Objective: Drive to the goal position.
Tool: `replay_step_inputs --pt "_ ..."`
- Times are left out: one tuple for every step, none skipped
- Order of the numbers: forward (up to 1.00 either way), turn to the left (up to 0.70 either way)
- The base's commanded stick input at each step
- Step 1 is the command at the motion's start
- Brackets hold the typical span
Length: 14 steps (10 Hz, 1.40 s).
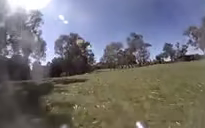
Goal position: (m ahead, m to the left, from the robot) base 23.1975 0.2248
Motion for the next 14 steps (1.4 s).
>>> replay_step_inputs --pt "0.85 0.0" --pt "0.85 0.0" --pt "0.85 0.0" --pt "0.85 0.0" --pt "0.85 0.0" --pt "0.85 0.0" --pt "0.85 0.0" --pt "0.85 0.0" --pt "0.85 0.0" --pt "0.85 0.0" --pt "0.85 0.0" --pt "0.85 0.0" --pt "0.85 0.0" --pt "0.85 0.0"
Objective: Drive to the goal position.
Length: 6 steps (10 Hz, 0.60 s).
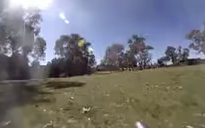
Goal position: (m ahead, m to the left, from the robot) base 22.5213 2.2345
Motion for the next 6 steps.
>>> replay_step_inputs --pt "0.85 0.0" --pt "0.85 0.0" --pt "0.85 0.0" --pt "0.85 0.0" --pt "0.85 0.0" --pt "0.85 0.0"
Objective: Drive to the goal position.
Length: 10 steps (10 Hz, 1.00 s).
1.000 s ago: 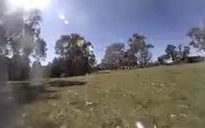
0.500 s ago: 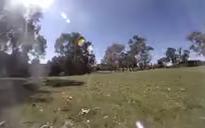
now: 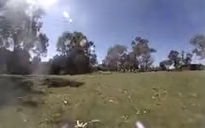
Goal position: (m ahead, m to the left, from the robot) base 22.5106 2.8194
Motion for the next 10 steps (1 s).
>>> replay_step_inputs --pt "0.85 0.0" --pt "0.85 0.0" --pt "0.85 0.0" --pt "0.85 0.0" --pt "0.85 0.0" --pt "0.85 0.0" --pt "0.85 0.0" --pt "0.85 0.0" --pt "0.85 0.0" --pt "0.85 0.0"
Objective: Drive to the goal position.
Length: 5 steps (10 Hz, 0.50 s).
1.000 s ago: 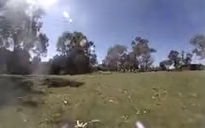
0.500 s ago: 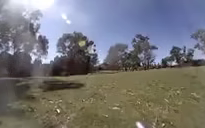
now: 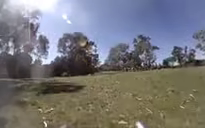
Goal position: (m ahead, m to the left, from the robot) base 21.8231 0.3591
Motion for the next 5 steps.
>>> replay_step_inputs --pt "0.85 0.0" --pt "0.85 0.0" --pt "0.85 -0.1" --pt "0.85 -0.25" --pt "0.85 -0.27"
